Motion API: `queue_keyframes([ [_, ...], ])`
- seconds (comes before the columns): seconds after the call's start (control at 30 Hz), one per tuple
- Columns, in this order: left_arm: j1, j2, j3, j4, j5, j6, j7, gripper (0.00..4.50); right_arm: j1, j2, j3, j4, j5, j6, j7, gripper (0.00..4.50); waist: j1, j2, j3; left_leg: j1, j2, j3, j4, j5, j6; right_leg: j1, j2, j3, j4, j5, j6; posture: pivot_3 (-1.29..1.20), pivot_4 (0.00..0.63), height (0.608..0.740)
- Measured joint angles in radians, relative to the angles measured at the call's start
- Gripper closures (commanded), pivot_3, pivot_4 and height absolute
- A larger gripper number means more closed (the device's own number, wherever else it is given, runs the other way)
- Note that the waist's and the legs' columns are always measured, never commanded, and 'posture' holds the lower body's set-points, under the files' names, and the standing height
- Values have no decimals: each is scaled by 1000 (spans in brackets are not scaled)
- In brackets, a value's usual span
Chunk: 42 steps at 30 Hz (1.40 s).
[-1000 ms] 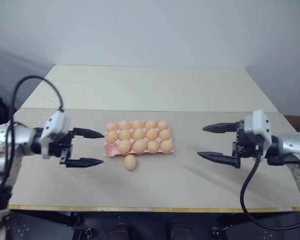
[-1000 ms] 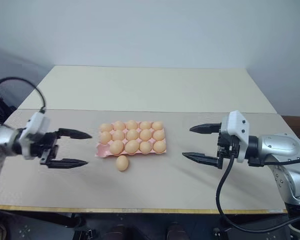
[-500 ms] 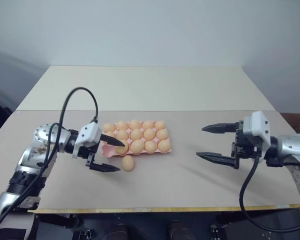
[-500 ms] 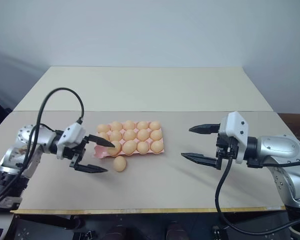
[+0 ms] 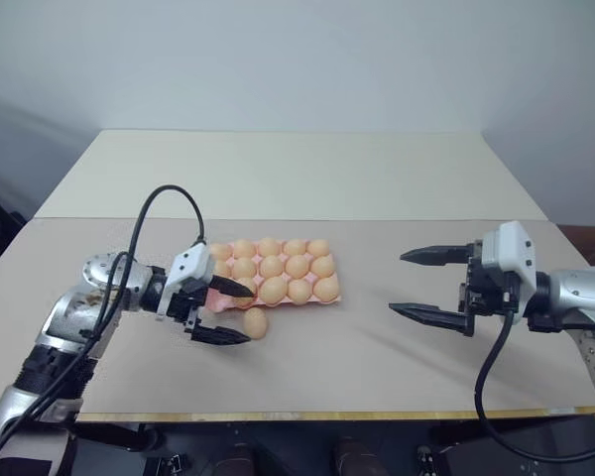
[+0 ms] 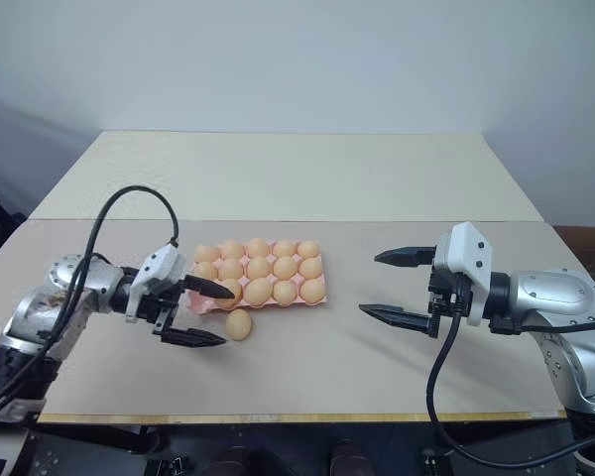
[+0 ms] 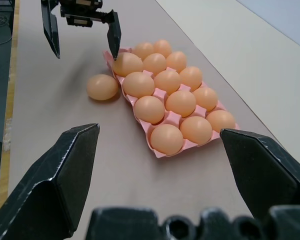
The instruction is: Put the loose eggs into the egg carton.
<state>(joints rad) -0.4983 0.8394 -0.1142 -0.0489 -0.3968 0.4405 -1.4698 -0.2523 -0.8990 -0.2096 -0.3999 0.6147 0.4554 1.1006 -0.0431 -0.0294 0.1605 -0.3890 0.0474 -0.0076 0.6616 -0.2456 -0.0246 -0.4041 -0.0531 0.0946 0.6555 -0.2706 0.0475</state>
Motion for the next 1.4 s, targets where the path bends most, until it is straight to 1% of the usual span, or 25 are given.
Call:
queue_keyframes([
  [0.1,24,11,-5,-11,44,-58,16,26,0,0,0,0,0,0,0,0,-1,0,0,0,0,0,0,0,0,0,0,0,0,0,0,0,150,740],
  [0.2,33,3,-38,21,123,-202,31,26,-1,3,0,0,0,0,0,0,3,0,0,0,0,0,0,0,0,0,0,0,0,0,0,0,150,740],
  [0.3,31,-29,-50,66,150,-303,32,26,-1,6,0,0,-1,0,0,0,7,0,0,0,0,0,0,0,0,0,0,0,-1,0,0,0,150,740],
  [0.43,19,-50,-80,104,165,-374,1,26,-1,6,0,0,-1,-1,0,0,9,0,0,0,0,0,0,0,0,0,0,0,-1,0,0,0,150,740],
  [0.73,-22,-85,-130,181,230,-440,-10,26,1,6,0,-1,-1,-1,-2,0,6,0,0,0,0,0,0,0,0,0,0,0,0,0,0,0,150,740],
  [1.07,-35,-111,-152,203,275,-484,8,26,3,6,0,-8,0,-1,-12,0,5,0,0,0,0,0,0,0,0,0,0,0,0,0,0,0,150,740],
  [1.1,-35,-111,-152,203,276,-484,8,413,3,6,0,-9,0,-1,-12,0,4,0,0,0,0,0,0,0,0,0,0,0,0,0,0,0,150,740],
  [1.13,-36,-111,-152,203,279,-487,9,604,3,6,0,-10,0,-1,-13,0,4,0,0,0,0,0,0,0,0,0,0,0,0,0,0,0,150,740],
  [1.23,-35,-110,-156,203,283,-490,7,1559,3,6,0,-14,2,-1,-13,0,4,0,0,0,0,0,0,0,0,0,0,0,0,0,0,0,150,740],
  [1.4,-29,-93,-159,203,294,-511,3,1559,2,6,0,-17,11,0,-14,0,3,0,0,0,0,0,0,0,0,0,0,0,0,0,0,0,150,740],
])
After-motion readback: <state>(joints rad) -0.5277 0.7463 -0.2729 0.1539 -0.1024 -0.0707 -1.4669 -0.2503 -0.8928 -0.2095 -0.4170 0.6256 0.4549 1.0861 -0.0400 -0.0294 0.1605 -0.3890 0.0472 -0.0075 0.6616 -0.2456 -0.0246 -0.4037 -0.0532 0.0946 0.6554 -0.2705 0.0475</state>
